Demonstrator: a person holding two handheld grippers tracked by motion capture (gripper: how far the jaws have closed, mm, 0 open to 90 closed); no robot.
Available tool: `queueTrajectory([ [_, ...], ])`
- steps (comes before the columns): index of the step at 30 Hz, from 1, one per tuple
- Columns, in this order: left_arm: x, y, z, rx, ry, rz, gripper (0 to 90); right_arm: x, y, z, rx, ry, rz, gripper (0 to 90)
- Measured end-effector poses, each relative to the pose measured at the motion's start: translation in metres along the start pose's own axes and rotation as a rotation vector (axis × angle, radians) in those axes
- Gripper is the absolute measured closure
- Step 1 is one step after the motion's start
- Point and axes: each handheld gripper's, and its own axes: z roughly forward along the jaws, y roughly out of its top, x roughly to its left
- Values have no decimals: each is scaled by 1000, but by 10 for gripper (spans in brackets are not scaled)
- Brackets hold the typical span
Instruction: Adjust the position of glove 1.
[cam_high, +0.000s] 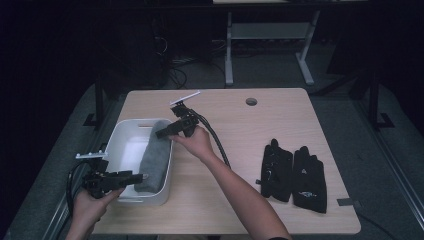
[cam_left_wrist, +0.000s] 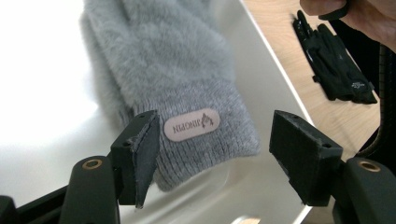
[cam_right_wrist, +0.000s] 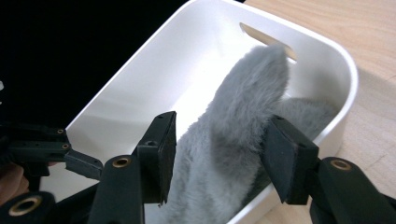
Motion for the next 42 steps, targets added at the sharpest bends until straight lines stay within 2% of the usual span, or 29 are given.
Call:
queueTrajectory([
  [6, -8, 5, 2, -8, -6, 22, 328, -2, 2, -14, -39, -4, -5, 469],
  [14, -16, 11, 0, -25, -19, 47, 325, -1, 1, -26, -52, 4, -7, 473],
  [17, -19, 13, 1, -40, -27, 43, 325, -1, 1, -31, -56, 7, -7, 475],
  [27, -24, 18, 4, -36, -35, 68, 324, -5, -2, -45, -72, 18, 4, 471],
  [32, -27, 20, 6, -37, -39, 67, 322, -6, -3, -50, -84, 31, 4, 468],
  [42, -36, 25, 11, -36, -52, 85, 316, -10, -9, -64, -96, 26, 6, 454],
])
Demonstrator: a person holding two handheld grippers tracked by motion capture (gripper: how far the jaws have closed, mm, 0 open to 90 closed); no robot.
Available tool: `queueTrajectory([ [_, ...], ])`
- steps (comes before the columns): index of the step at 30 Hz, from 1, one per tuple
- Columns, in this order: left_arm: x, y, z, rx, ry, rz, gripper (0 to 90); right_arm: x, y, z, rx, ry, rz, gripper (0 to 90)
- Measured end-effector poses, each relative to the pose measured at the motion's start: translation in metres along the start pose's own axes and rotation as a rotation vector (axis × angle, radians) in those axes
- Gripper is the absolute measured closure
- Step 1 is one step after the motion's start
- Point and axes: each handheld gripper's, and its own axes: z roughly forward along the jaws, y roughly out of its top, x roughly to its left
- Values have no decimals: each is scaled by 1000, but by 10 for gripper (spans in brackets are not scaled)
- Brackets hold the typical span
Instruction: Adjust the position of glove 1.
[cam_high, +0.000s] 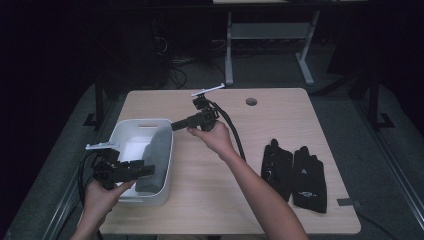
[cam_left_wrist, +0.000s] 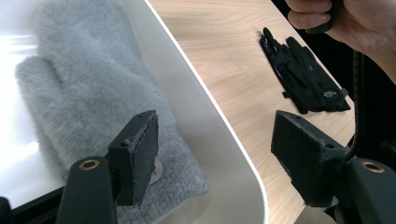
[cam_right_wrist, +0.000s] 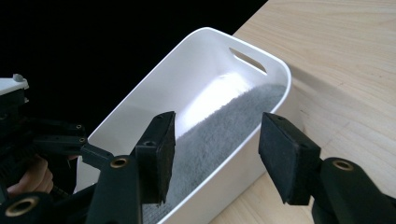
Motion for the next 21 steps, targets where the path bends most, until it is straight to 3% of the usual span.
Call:
queueTrajectory([
  [8, -9, 6, 9, 7, -22, 14, 313, -5, -6, -15, -16, 6, 0, 432],
  [21, -33, 20, 31, 15, -72, 70, 294, -14, -16, -49, -40, -1, 0, 377],
])
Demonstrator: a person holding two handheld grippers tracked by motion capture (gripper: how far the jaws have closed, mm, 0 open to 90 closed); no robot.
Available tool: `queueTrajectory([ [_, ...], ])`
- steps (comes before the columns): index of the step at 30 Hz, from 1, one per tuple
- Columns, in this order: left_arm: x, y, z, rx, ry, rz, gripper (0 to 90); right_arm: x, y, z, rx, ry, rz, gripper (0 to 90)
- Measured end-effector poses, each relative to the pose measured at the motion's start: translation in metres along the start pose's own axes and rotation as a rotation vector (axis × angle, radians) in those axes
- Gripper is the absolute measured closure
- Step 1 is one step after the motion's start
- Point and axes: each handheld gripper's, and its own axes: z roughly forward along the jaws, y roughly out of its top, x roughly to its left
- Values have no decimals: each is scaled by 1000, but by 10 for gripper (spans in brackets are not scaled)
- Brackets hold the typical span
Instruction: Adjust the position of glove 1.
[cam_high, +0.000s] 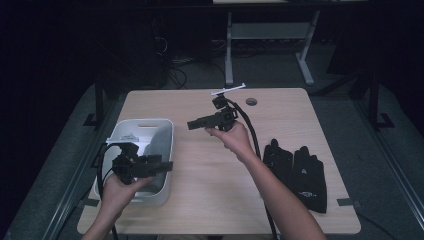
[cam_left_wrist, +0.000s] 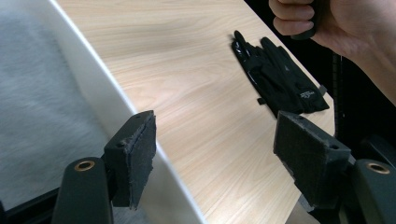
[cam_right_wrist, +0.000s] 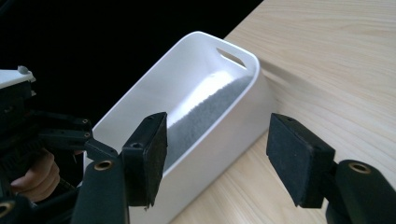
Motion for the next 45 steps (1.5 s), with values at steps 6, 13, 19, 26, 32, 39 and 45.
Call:
queueTrajectory([
  [6, -7, 4, 12, 24, -17, 26, 290, -7, -8, -17, -6, -20, 19, 359],
  [13, -16, 7, 21, 32, -28, 43, 282, -13, -16, -35, -17, -45, 16, 352],
  [19, -23, 9, 30, 41, -38, 59, 276, -18, -25, -48, -16, -68, 20, 345],
  [26, -29, 11, 39, 52, -53, 72, 271, -23, -33, -61, -22, -79, 35, 339],
  [32, -35, 13, 47, 55, -65, 80, 269, -26, -39, -69, -30, -86, 32, 338],
  [39, -43, 14, 56, 58, -78, 92, 269, -29, -48, -81, -30, -104, 45, 334],
  [45, -48, 14, 64, 66, -90, 104, 268, -34, -57, -91, -36, -115, 56, 329],
])
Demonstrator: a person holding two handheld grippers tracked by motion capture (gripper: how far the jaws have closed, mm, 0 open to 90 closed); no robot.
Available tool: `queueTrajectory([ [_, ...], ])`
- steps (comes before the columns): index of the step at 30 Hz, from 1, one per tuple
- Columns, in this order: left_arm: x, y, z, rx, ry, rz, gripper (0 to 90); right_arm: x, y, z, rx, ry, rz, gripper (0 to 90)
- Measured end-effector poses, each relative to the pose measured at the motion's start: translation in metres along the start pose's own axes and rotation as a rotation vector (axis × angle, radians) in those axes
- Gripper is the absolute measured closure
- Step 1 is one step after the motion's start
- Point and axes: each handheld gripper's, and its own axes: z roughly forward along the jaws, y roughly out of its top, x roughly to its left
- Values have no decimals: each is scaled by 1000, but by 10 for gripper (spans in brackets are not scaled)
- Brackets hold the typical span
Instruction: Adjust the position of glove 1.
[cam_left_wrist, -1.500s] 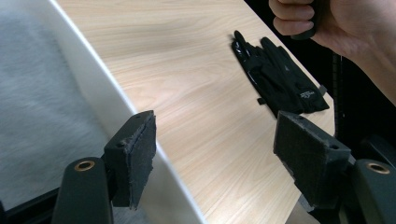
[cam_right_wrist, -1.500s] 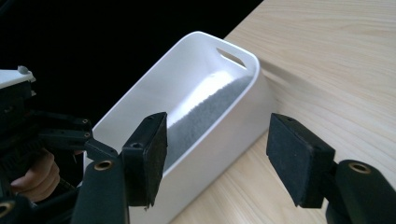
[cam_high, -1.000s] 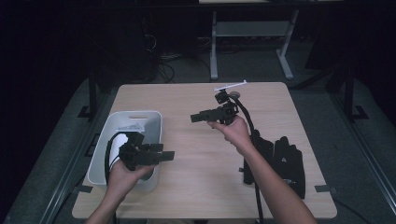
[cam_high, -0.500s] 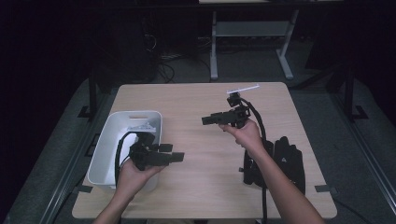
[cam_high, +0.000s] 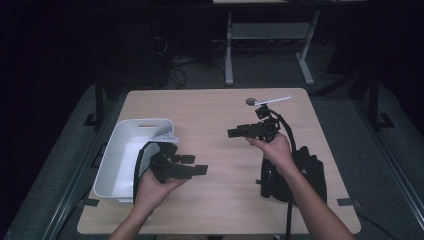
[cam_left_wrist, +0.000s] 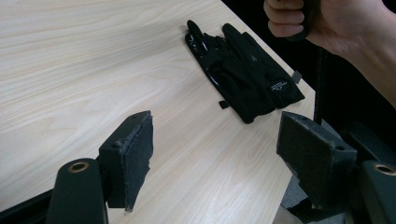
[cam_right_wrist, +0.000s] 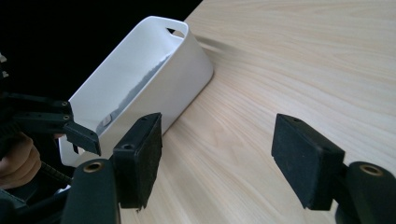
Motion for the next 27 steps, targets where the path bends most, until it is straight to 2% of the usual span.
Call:
queueTrajectory([
  [27, -25, 6, 42, 42, -49, 58, 262, -23, -38, -48, -16, -61, 31, 319],
])
